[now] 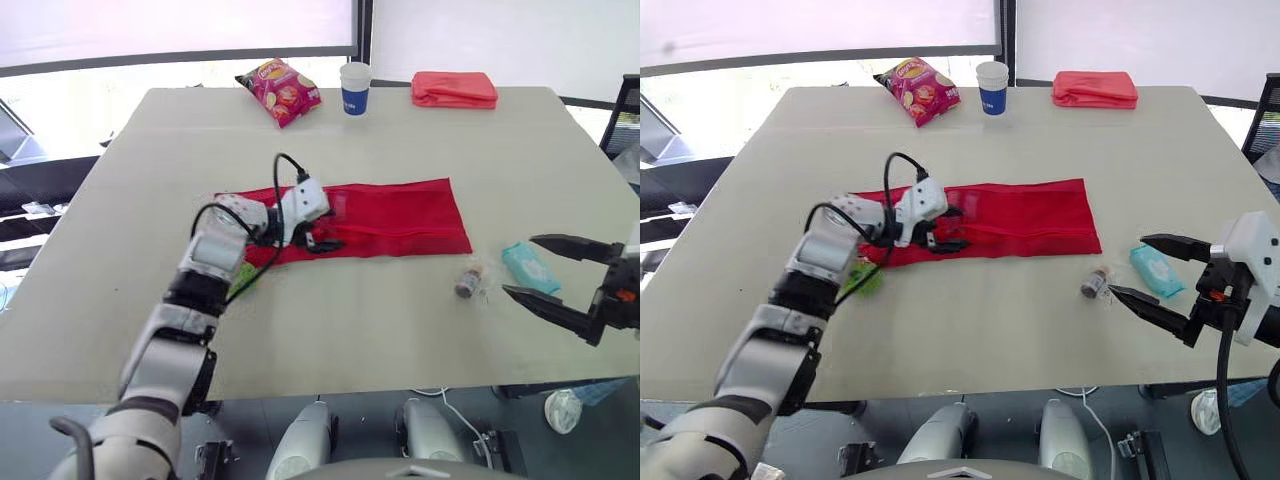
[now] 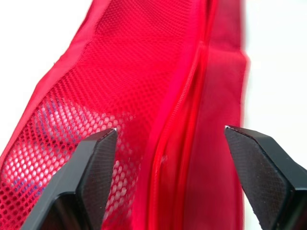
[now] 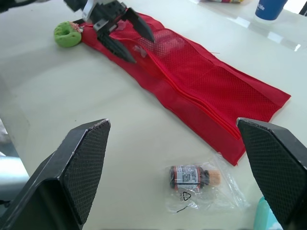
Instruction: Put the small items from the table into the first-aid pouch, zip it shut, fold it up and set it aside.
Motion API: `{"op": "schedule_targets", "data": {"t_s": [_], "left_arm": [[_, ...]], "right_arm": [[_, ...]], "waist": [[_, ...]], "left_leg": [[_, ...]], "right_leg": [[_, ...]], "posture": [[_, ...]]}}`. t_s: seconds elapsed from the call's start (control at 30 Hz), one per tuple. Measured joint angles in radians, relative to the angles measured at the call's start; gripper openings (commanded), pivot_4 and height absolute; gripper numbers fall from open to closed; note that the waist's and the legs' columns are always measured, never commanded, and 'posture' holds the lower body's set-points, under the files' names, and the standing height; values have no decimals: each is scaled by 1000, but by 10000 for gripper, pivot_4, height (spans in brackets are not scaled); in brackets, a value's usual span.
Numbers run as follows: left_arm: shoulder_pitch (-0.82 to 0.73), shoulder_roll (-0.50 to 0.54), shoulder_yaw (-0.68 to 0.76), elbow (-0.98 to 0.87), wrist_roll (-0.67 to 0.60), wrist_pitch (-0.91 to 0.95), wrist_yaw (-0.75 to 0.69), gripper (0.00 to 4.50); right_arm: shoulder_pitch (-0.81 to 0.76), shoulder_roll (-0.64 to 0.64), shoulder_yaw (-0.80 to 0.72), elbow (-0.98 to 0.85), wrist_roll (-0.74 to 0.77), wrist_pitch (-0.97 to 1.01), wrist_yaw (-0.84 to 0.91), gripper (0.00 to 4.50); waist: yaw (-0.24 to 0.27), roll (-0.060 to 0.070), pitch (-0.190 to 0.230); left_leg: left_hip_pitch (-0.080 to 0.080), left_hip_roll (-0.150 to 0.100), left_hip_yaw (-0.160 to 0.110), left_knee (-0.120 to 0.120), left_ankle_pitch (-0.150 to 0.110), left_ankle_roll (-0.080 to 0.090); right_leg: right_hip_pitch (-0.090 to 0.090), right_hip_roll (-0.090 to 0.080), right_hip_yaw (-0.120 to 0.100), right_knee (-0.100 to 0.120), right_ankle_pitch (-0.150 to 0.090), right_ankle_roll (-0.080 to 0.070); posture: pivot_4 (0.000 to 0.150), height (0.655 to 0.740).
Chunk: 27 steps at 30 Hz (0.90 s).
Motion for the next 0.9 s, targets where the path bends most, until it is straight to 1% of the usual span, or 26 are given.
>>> {"op": "schedule_targets", "data": {"t_s": [0.07, 0.17, 0.2, 0.27, 0.33, 0.37, 0.43, 0.47, 0.5, 0.53, 0.7, 0.8, 0.9], "left_arm": [[20, -32, -7, -49, 29, 45, 89, 38548], [21, -40, -17, -66, 59, 57, 161, 38548], [21, -40, -18, -66, 60, 56, 164, 36372], [19, -54, -25, -52, 67, 29, 185, 31105], [2, -67, -38, -11, 68, -7, 186, 22766], [-20, -71, -50, 31, 69, -48, 181, 17227], [-53, -78, -71, 90, 70, -123, 155, 9244], [-54, -78, -71, 91, 70, -125, 154, 7123], [-55, -84, -75, 101, 66, -154, 135, 2171], [-52, -83, -94, 104, 62, -196, 95, 326], [-8, -61, -113, 70, 42, -262, 13, 326], [42, -21, -109, 12, 23, -258, -22, 326], [62, -21, -100, -23, 7, -219, -14, 326]], "right_arm": [[6, 0, -1, -1, 5, 0, -5, 45000], [13, -7, -4, -6, 9, -1, -8, 45000], [13, -7, -5, -6, 10, -1, -8, 45000], [15, -9, -14, -6, 9, -4, -9, 45000], [17, -9, -17, -6, 8, -7, -11, 45000], [18, -9, -18, -6, 8, -7, -12, 45000], [20, -9, -20, -6, 9, -9, -18, 45000], [20, -9, -19, -6, 9, -9, -18, 45000], [21, -9, -20, -6, 9, -10, -20, 45000], [24, -9, -20, -6, 9, -10, -22, 45000], [41, -10, -44, -15, 38, 14, -48, 45000], [75, -9, -65, -16, 82, 86, -116, 45000], [98, 11, -60, -35, 120, 137, -202, 45000]], "waist": [[8, 0, 0], [9, 0, 0], [10, 0, 0], [12, 0, 0], [15, 0, 0], [15, 0, 0], [15, 0, 0], [15, 0, 0], [15, 0, 0], [14, 0, 0], [12, 0, 0], [10, 0, 0], [13, 0, 0]], "left_leg": [[0, 0, 0, 0, 0, 0], [0, 0, 1, 0, 0, 0], [0, 0, 1, 0, 0, 0], [0, 0, 2, 0, 0, 0], [0, -1, 3, 0, 0, 0], [0, -1, 4, 0, 0, 0], [0, -1, 5, 0, 0, 0], [0, -1, 5, 0, 0, 0], [0, -1, 5, 0, 0, 0], [0, -1, 5, -1, 0, 0], [0, 0, 5, -1, 0, 0], [0, 0, 2, -1, 0, 0], [0, 0, 2, 0, 0, 0]], "right_leg": [[0, 0, 0, 0, 0, 0], [0, 0, 0, 0, 0, 0], [0, 0, 0, 0, 0, 0], [0, 0, 0, -1, 0, 0], [0, 0, 0, -1, 0, 0], [0, 0, 0, -1, 0, 0], [0, 0, 0, -2, 0, 0], [0, 0, 0, -2, 0, 0], [0, 0, 0, -2, 0, 0], [0, 0, 0, -2, 0, 0], [0, 0, 0, -2, 0, 0], [0, 0, 0, -2, 0, 0], [1, 0, 0, -1, 0, 0]], "posture": [[1500, 7400], [1500, 7400], [1500, 7400], [1500, 7400], [1500, 7400], [1500, 7400], [1500, 7400], [1500, 7400], [1500, 7400], [1500, 7400], [1500, 7400], [1500, 7400], [1500, 7400]]}}
